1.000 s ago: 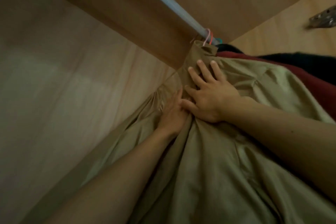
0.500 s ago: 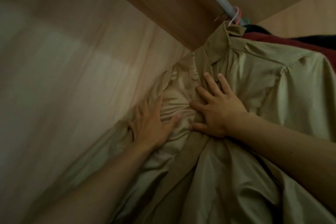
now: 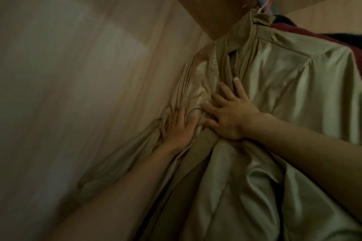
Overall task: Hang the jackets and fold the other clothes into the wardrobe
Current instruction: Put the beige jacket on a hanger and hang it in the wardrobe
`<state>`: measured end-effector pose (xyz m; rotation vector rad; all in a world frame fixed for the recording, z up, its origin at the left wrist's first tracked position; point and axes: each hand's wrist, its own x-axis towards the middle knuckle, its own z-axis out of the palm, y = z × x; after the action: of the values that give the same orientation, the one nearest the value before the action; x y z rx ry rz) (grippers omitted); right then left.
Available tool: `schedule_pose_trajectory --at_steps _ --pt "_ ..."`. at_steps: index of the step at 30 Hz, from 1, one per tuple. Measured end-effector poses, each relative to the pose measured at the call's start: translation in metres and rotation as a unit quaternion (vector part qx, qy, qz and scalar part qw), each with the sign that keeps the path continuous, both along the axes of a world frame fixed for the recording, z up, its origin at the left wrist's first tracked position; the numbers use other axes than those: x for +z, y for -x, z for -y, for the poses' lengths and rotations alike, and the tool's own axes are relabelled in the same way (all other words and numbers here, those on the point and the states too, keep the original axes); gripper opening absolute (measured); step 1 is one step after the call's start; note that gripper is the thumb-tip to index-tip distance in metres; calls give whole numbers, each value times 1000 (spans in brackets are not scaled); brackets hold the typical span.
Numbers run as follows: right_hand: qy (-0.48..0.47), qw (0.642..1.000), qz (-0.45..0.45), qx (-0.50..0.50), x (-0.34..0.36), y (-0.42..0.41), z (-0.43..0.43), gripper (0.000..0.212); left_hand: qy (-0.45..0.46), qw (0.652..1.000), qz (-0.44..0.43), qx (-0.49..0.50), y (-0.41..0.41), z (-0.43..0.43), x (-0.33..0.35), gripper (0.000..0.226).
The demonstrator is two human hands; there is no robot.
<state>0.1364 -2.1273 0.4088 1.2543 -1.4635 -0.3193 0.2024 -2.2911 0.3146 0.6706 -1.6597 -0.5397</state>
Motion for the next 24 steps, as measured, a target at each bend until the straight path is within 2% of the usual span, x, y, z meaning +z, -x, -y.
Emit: schedule_pose_trajectory --at_steps 2,5,8,11,14,18,21,24 --pt "-40 999 13 -13 -20 -6 -8 79 -6 999 -24 -37 -13 -14 -23 96" --pt "-67 997 -10 -36 -44 -6 -23 84 18 999 22 33 -21 -32 -68 92" --pt "-73 996 -20 -50 -60 3 -32 84 7 999 7 47 -12 -41 -98 80" --pt "-70 995 3 -64 -67 20 -41 77 -24 1000 13 13 15 -50 -100 72" --pt "-65 995 10 -80 -71 25 -51 72 -46 996 68 -34 31 -62 -102 74" --pt "-116 991 53 -26 -99 4 -60 77 -37 996 80 7 12 -75 -122 75" --pt "-147 988 45 -11 -124 -6 -71 83 -69 996 40 26 3 -98 -159 73" --pt "-148 988 35 -22 -147 -2 -82 80 -113 993 15 8 6 -122 -196 70"
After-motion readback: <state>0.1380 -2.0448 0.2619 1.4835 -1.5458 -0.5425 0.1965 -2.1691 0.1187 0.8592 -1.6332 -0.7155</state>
